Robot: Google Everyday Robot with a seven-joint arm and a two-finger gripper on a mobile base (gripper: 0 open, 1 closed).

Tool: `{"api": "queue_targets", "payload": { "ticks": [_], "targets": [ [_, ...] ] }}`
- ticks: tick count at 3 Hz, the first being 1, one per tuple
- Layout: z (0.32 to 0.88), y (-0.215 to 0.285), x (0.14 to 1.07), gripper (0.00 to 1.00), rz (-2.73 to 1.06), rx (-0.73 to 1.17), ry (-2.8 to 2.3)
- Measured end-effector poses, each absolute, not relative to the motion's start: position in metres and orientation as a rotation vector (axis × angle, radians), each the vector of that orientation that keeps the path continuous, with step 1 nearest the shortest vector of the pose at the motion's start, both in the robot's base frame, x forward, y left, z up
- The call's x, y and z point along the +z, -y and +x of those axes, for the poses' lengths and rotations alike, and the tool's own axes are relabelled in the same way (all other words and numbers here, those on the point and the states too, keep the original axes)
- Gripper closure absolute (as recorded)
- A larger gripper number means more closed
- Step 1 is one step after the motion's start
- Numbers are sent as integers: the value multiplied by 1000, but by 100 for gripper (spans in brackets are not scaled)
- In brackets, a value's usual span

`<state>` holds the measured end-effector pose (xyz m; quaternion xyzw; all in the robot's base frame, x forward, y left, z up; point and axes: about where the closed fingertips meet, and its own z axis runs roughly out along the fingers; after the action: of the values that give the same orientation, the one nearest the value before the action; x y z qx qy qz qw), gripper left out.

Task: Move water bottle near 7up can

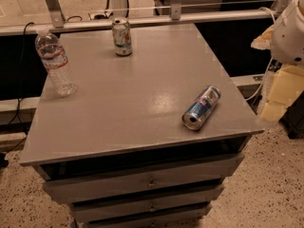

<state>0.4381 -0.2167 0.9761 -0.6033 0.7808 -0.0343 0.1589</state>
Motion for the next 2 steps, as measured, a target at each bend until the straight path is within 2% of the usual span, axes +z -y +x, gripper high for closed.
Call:
{"api": "queue_targets", "payload": {
  "ticks": [1, 2],
  "targets": [
    [438, 217, 976, 0, -1725, -98, -2232],
    [452, 182, 968, 0, -1756, -6, -2150]
  ]
}}
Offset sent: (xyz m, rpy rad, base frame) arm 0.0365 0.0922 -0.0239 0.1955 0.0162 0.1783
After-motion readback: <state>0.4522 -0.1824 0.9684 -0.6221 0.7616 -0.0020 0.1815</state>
